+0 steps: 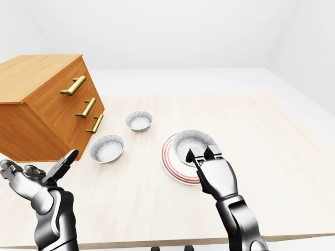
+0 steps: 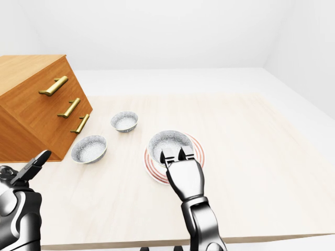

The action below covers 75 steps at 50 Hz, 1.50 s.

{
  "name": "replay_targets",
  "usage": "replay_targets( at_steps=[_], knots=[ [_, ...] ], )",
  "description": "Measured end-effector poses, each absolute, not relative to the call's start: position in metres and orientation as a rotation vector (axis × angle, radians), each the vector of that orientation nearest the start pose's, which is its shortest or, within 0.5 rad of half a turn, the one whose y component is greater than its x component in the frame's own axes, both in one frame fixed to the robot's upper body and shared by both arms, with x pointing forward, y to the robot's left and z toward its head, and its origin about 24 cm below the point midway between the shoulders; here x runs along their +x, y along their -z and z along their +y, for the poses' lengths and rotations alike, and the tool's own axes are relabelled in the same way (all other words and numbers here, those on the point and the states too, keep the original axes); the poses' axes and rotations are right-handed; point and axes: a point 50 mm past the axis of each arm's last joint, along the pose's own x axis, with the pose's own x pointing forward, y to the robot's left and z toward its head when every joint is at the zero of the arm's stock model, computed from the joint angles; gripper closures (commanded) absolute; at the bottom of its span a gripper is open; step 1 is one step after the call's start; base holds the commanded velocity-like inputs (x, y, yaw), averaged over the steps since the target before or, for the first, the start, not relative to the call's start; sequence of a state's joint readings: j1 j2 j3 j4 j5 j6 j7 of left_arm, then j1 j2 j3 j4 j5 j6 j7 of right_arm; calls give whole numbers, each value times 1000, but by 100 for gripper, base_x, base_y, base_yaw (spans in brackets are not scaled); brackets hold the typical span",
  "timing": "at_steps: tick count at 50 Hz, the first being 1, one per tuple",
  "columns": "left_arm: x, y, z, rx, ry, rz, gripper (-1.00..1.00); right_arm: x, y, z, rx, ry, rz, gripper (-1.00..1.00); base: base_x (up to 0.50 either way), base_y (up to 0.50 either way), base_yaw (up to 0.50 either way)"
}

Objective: Put the bowl at the front on the plate.

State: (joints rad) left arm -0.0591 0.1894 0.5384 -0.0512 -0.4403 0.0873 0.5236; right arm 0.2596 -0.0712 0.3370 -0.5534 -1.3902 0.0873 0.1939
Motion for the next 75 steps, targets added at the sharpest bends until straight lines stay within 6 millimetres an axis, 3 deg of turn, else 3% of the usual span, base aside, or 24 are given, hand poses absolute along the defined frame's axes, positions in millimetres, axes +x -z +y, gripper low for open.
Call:
replay_targets(
  at_steps=[20, 40, 69, 70, 71, 75],
  knots=[
    [216, -77, 321, -315, -982, -101, -100, 220, -92, -116, -1330, -82, -149, 100, 0, 0, 0],
    [216, -78, 321, -317, -981, -109, -100, 244, -77, -111, -1327, -104, -119, 100, 0, 0, 0],
    [216, -79, 322, -321, -981, -112, -100, 252, -62, -107, -1337, -121, -97, 100, 0, 0, 0],
    [216, -79, 322, -321, -981, -113, -100, 252, -62, -107, -1336, -121, -97, 44, 0, 0, 0],
    [216, -79, 322, -321, -981, -113, -100, 252, -62, -108, -1340, -120, -98, -96, 0, 0, 0],
    [216, -79, 322, -320, -981, -111, -100, 252, -64, -108, -1355, -112, -103, -100, 0, 0, 0]
  ],
)
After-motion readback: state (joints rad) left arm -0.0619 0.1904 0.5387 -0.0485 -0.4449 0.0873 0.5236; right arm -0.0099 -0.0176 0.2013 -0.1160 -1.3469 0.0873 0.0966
